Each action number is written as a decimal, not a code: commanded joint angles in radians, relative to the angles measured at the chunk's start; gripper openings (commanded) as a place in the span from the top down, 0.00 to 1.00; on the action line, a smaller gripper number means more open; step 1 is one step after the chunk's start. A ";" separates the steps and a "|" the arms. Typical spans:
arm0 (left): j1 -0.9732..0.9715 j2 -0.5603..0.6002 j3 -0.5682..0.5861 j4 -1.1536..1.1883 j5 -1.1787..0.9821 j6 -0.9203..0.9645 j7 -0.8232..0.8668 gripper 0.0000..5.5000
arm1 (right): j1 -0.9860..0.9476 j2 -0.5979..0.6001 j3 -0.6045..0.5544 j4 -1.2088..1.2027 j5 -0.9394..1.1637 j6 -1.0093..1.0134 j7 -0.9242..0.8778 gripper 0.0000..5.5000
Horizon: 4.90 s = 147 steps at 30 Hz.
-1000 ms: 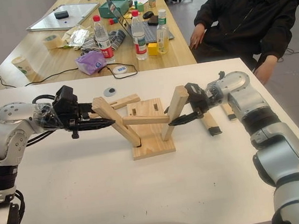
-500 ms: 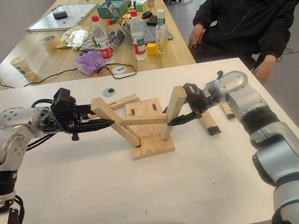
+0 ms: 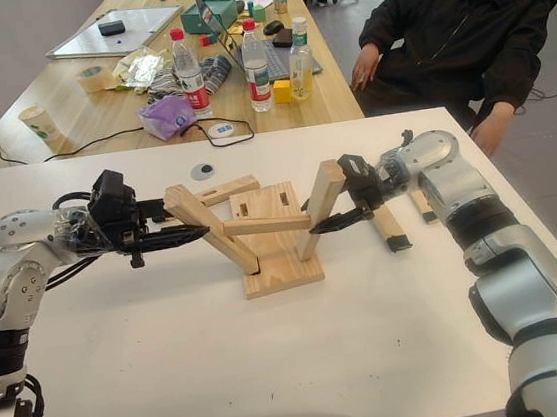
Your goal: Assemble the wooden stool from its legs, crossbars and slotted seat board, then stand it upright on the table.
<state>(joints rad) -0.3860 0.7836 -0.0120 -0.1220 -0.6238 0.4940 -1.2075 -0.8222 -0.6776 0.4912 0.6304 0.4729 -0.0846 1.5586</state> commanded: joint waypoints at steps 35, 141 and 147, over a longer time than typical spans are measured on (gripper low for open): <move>0.071 0.051 0.005 -0.062 0.030 0.045 0.045 0.63 | -0.251 -0.032 -0.229 0.094 -0.294 0.246 -0.123 0.45; 0.119 -0.118 0.075 -0.254 0.052 -0.112 0.227 0.63 | -0.078 0.160 0.309 -0.395 -0.454 0.658 -0.094 0.93; 0.086 -0.155 0.035 -0.243 0.070 -0.085 0.248 0.63 | -0.084 0.185 0.281 -0.402 -0.433 0.667 -0.109 0.93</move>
<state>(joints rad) -0.2303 0.6456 0.0068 -0.3494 -0.5512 0.4333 -0.9949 -1.0162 -0.4825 0.6794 0.1859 0.0879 0.5276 1.4123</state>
